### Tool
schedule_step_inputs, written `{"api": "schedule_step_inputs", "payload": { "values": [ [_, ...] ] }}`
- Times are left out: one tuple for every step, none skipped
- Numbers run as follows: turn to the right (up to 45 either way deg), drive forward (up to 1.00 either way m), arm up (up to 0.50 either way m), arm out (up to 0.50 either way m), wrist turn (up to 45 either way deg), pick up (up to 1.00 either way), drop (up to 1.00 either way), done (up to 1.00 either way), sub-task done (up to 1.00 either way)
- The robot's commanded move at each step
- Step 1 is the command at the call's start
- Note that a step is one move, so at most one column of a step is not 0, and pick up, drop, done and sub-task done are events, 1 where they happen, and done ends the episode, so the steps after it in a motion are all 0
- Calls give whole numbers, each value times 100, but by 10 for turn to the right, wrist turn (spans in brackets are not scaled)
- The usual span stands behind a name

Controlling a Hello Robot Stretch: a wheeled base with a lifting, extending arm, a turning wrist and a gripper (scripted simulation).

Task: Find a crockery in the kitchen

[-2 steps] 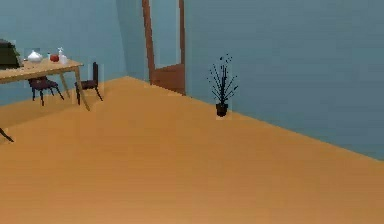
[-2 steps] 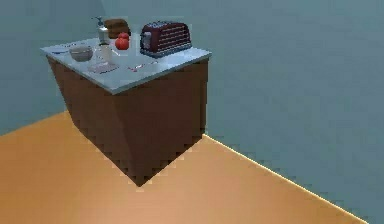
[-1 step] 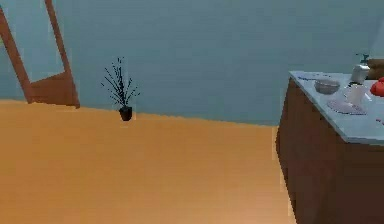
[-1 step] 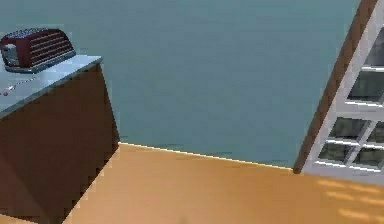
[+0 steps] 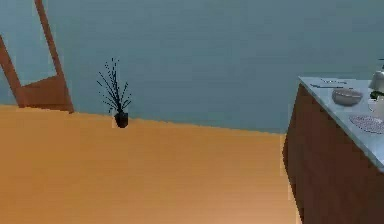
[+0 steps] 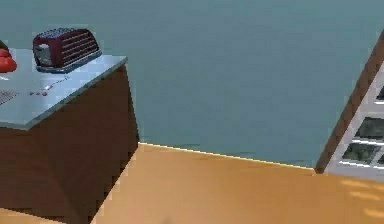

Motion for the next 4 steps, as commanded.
{"api": "schedule_step_inputs", "payload": {
  "values": [
    [120,0,0,0,0,0,0,0,0],
    [0,65,0,0,0,0,0,0,0],
    [420,0,0,0,0,0,0,0,0],
    [0,0,0,0,0,0,0,100,0]
  ]
}}
